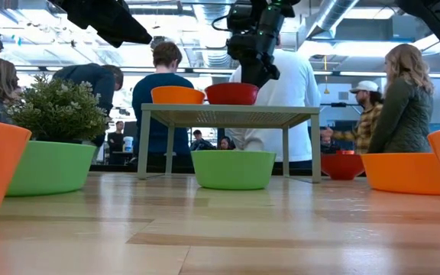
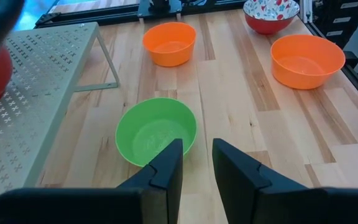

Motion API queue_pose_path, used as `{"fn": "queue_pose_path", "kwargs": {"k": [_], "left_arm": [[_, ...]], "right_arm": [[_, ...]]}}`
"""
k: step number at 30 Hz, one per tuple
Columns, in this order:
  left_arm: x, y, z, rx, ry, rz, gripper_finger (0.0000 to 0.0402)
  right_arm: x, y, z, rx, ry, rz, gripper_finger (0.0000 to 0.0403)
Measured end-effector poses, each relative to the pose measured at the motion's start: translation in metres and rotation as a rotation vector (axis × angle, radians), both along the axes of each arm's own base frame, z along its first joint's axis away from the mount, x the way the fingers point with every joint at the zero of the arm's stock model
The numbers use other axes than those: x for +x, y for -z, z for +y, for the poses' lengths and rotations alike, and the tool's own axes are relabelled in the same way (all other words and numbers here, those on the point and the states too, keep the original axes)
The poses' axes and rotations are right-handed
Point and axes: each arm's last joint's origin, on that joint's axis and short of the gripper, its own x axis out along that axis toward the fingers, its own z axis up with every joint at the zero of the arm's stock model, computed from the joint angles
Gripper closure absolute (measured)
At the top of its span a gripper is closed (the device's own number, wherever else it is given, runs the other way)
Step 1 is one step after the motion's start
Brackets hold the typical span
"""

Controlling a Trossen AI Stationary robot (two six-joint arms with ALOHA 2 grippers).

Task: Pick & Place Mini bowls
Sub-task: Put the left red patterned bowl on the shelf, then put the top right green bowl on the shelf

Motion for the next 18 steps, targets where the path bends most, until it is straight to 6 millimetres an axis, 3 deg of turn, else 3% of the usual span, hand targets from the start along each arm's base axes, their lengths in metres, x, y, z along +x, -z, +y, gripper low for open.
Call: {"fn": "queue_pose_path", "kwargs": {"k": [10, 18], "left_arm": [[0.000, 0.000, 0.000, 0.000, 0.000, 0.000, 0.0312], [-0.001, 0.004, 0.000, -0.001, -0.002, 0.007, 0.0312]], "right_arm": [[-0.014, -0.042, 0.012, -0.032, 0.033, 0.019, 0.0213], [-0.024, -0.076, 0.058, 0.011, 0.017, -0.003, 0.0234]]}}
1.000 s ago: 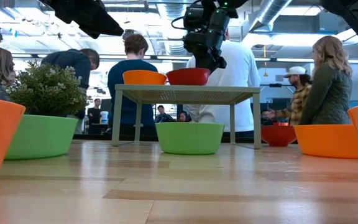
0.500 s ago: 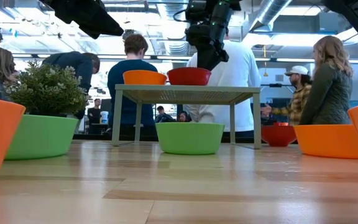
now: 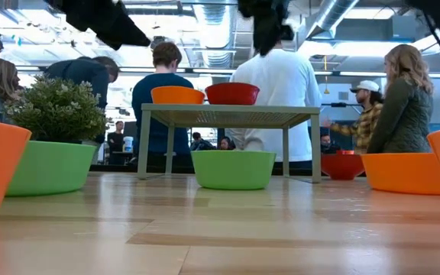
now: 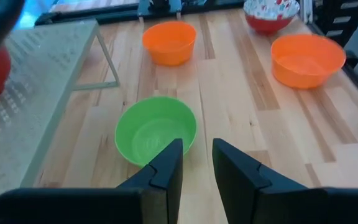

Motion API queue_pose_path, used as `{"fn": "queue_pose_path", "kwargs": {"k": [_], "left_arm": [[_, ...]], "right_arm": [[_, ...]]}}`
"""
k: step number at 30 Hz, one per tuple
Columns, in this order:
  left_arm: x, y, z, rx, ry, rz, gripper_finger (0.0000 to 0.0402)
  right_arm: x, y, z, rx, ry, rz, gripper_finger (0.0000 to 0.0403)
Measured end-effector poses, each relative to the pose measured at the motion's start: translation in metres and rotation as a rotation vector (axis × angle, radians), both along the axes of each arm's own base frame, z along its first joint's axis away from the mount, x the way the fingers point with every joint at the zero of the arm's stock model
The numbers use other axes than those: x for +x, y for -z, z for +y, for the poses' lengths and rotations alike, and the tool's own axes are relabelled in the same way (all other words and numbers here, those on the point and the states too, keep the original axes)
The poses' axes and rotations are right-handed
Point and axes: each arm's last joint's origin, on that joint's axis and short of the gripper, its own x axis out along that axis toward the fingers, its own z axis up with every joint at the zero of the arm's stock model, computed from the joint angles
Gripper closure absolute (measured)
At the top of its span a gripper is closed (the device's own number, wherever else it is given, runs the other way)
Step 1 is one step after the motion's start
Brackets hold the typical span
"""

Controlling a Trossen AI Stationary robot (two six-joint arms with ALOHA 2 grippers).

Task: Pick & Place Mini bowls
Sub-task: Put the top right green bowl on the shelf

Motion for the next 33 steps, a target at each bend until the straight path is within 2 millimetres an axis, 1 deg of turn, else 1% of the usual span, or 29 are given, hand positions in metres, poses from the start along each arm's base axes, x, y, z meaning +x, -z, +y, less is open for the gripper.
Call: {"fn": "queue_pose_path", "kwargs": {"k": [2, 5, 8, 10, 12, 15, 18, 21, 26, 28, 30, 33], "left_arm": [[-0.001, 0.005, 0.000, 0.002, -0.001, 0.012, 0.0312], [-0.002, 0.009, 0.001, -0.003, -0.004, 0.010, 0.0312], [-0.003, 0.013, 0.001, -0.025, -0.016, 0.011, 0.0312], [-0.002, 0.012, 0.001, -0.052, -0.029, 0.000, 0.0312], [-0.003, 0.011, 0.000, -0.080, -0.039, -0.002, 0.0312], [-0.004, 0.009, -0.007, -0.104, -0.014, -0.026, 0.0312], [-0.008, 0.008, -0.015, -0.107, 0.027, -0.029, 0.0312], [-0.009, 0.007, -0.020, -0.113, 0.049, -0.038, 0.0312], [-0.008, 0.006, -0.020, -0.117, 0.039, -0.056, 0.0312], [-0.007, 0.005, -0.019, -0.119, 0.034, -0.063, 0.0312], [-0.007, 0.004, -0.019, -0.124, 0.034, -0.072, 0.0312], [-0.006, 0.003, -0.019, -0.129, 0.036, -0.086, 0.0312]], "right_arm": [[-0.004, -0.010, 0.015, 0.010, -0.033, -0.038, 0.0241], [-0.005, -0.015, 0.039, 0.002, -0.094, -0.045, 0.0251], [-0.007, -0.015, 0.064, 0.003, -0.163, -0.039, 0.0261], [-0.010, -0.010, 0.080, 0.006, -0.222, -0.005, 0.0267], [-0.013, 0.000, 0.094, 0.011, -0.275, 0.043, 0.0272], [-0.020, 0.023, 0.116, 0.028, -0.322, 0.125, 0.0279], [-0.033, 0.047, 0.133, 0.046, -0.322, 0.159, 0.0284], [-0.050, 0.071, 0.145, 0.057, -0.314, 0.142, 0.0286], [-0.080, 0.102, 0.158, 0.095, -0.249, 0.012, 0.0286], [-0.087, 0.116, 0.164, 0.113, -0.241, -0.057, 0.0286], [-0.089, 0.130, 0.172, 0.125, -0.273, -0.138, 0.0286], [-0.080, 0.148, 0.184, 0.099, -0.355, -0.286, 0.0286]]}}
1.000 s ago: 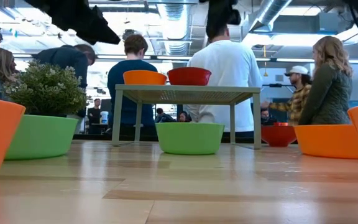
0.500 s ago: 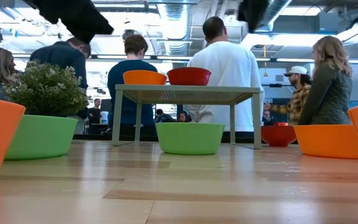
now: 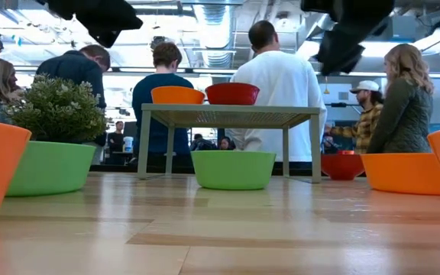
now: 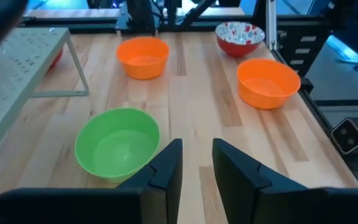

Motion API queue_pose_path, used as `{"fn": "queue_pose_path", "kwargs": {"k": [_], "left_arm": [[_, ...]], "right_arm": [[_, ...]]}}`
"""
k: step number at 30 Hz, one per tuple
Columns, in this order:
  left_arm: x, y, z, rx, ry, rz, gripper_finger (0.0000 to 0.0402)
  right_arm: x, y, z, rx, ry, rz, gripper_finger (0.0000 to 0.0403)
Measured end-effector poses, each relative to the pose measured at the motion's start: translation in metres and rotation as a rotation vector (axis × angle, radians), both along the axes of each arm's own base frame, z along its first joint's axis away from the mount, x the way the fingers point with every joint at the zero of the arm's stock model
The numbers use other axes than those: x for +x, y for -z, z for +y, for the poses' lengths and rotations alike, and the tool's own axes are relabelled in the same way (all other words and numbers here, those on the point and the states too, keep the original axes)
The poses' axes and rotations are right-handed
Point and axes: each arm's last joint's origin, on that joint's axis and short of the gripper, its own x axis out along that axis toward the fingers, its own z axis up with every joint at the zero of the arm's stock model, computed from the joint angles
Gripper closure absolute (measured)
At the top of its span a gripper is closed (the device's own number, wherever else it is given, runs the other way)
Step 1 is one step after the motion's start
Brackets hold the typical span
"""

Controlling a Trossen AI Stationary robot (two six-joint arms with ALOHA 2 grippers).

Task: Pick & Place Mini bowls
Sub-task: Put the top right green bowl on the shelf

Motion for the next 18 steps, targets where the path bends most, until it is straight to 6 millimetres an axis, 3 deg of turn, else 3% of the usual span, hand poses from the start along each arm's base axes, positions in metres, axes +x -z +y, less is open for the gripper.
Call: {"fn": "queue_pose_path", "kwargs": {"k": [4, 8, 13, 18], "left_arm": [[0.001, -0.003, 0.000, -0.011, 0.000, -0.026, 0.0312], [0.001, -0.004, -0.001, -0.016, 0.001, -0.036, 0.0312], [0.001, -0.004, -0.001, -0.009, 0.004, -0.037, 0.0312], [0.002, -0.004, -0.001, 0.012, 0.014, -0.044, 0.0312]], "right_arm": [[0.022, 0.020, 0.016, -0.093, -0.182, -0.154, 0.0286], [0.043, 0.045, 0.026, -0.189, -0.310, -0.176, 0.0286], [0.071, 0.068, 0.024, -0.221, -0.298, -0.114, 0.0286], [0.094, 0.073, 0.017, -0.290, -0.282, -0.100, 0.0286]]}}
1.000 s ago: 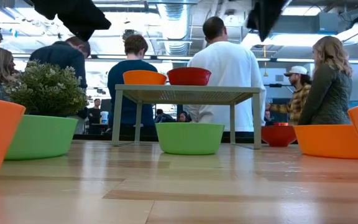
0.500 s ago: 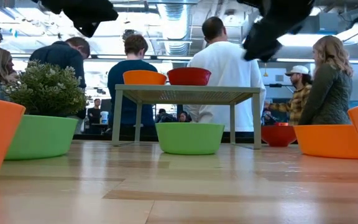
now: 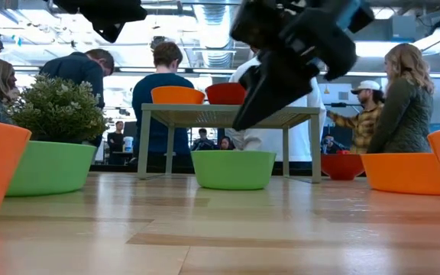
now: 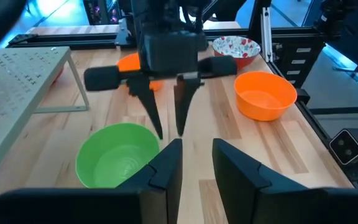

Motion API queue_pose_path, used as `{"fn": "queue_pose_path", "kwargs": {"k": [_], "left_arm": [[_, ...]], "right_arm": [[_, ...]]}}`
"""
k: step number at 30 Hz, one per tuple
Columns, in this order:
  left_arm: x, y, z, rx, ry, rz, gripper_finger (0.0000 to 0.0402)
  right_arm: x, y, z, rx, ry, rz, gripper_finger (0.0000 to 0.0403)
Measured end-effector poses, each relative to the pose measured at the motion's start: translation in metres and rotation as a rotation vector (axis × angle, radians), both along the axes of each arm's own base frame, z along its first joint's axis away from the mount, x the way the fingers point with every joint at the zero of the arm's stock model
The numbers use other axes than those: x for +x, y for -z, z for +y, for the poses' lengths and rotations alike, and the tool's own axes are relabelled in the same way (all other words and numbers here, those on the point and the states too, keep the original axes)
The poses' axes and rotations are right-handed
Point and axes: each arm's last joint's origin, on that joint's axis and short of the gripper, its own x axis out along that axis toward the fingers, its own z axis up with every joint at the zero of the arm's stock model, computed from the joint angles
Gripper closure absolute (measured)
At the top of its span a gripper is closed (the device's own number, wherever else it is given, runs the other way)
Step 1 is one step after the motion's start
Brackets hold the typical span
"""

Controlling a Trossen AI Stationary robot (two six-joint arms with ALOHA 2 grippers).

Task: Pick & Place Mini bowls
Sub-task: Put the top right green bowl on the shelf

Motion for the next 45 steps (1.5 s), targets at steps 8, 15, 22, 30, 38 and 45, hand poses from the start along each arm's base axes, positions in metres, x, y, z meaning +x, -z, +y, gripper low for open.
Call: {"fn": "queue_pose_path", "kwargs": {"k": [8, 15, 22, 30, 38, 45], "left_arm": [[0.000, 0.000, 0.000, 0.000, 0.000, -0.002, 0.0312], [0.000, 0.000, 0.000, 0.000, 0.000, -0.002, 0.0312], [0.000, 0.000, 0.000, 0.000, 0.001, -0.002, 0.0312], [0.000, 0.000, 0.000, -0.001, 0.000, -0.002, 0.0312], [0.000, 0.000, 0.000, -0.007, -0.002, -0.001, 0.0312], [0.000, 0.000, 0.000, -0.008, -0.002, -0.001, 0.0312]], "right_arm": [[0.009, 0.015, -0.005, -0.028, 0.011, 0.101, 0.0286], [0.012, 0.024, -0.021, -0.057, 0.068, 0.132, 0.0286], [0.012, 0.025, -0.029, -0.068, 0.070, 0.156, 0.0326], [0.012, 0.023, -0.028, -0.039, 0.113, 0.170, 0.0390], [0.015, -0.020, 0.000, -0.002, 0.123, 0.229, 0.0395], [0.008, -0.078, 0.020, -0.164, 0.051, 0.315, 0.0398]]}}
